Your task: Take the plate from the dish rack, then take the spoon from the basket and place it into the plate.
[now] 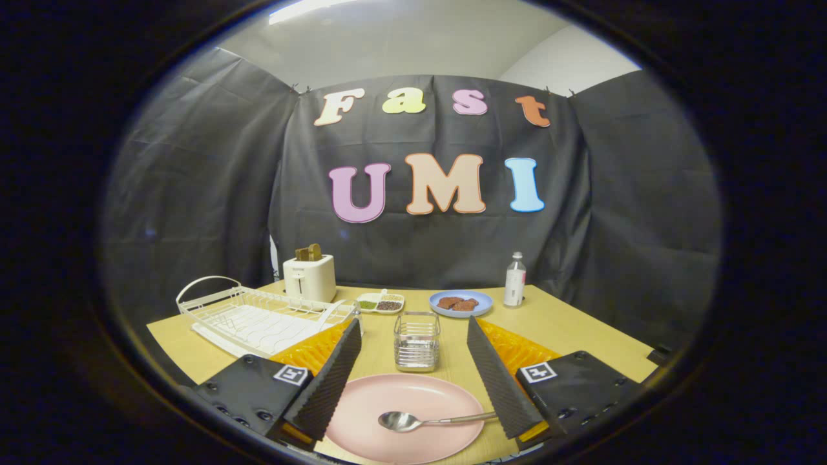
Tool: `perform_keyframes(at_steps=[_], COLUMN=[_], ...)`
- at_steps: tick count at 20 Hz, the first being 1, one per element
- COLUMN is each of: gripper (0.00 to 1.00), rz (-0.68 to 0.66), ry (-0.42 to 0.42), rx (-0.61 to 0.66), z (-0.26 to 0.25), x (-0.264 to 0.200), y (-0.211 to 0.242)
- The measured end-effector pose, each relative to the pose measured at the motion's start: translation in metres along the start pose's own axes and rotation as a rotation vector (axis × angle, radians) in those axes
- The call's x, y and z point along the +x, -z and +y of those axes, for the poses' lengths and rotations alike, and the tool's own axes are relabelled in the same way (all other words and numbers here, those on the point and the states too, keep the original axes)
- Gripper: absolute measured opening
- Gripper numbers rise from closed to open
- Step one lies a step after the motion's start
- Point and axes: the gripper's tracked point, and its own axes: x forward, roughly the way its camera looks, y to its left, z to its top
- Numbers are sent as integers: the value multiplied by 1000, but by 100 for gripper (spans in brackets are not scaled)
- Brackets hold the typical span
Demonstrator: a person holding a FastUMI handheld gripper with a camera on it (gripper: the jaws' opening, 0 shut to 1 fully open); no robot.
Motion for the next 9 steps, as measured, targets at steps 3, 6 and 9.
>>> perform_keyframes(at_steps=[3, 6, 9], gripper=[100, 100, 100], rz=[3, 4, 0], ry=[1, 1, 2], rx=[-5, -5, -6], z=[-1, 1, 0], x=[0, -1, -1], y=[2, 3, 2])
